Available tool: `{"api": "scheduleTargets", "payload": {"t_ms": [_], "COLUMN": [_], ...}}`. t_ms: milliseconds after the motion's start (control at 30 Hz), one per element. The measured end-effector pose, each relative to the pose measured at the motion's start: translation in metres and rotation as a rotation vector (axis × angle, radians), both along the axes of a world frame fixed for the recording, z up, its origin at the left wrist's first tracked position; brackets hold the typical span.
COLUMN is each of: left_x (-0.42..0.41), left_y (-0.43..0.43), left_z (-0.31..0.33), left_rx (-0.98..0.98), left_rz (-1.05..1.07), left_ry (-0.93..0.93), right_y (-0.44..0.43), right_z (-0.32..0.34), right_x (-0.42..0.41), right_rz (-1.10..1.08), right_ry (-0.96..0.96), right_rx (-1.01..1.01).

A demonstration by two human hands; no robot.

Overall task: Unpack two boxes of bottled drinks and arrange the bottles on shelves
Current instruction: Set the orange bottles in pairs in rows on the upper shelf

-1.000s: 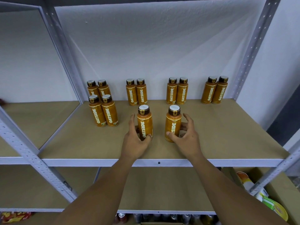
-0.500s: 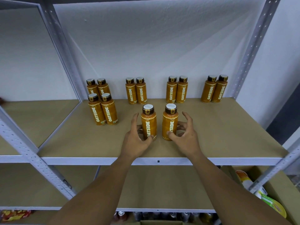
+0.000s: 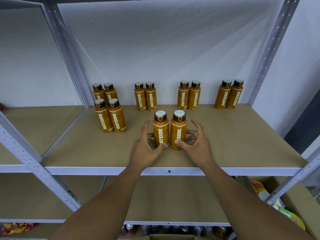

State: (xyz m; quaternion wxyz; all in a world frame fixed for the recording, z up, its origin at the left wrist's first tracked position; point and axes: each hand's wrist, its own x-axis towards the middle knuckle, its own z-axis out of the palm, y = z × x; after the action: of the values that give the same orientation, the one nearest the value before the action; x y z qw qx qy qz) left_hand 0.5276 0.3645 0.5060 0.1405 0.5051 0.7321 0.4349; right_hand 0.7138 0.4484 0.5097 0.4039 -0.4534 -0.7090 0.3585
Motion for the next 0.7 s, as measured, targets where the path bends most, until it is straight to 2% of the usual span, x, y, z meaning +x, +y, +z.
{"api": "scheduleTargets", "payload": {"t_ms": [700], "left_x": [0.0011], "left_y": [-0.0005], "left_z": [0.0026], "left_rx": [0.002], "left_rz": [-0.015], "left_ry": [-0.046], "right_y": [-0.0016], "right_z": [0.001], "right_x": [-0.0004], "right_rz": [0.015], "right_ry": [-0.02], "right_rx": [0.004]}}
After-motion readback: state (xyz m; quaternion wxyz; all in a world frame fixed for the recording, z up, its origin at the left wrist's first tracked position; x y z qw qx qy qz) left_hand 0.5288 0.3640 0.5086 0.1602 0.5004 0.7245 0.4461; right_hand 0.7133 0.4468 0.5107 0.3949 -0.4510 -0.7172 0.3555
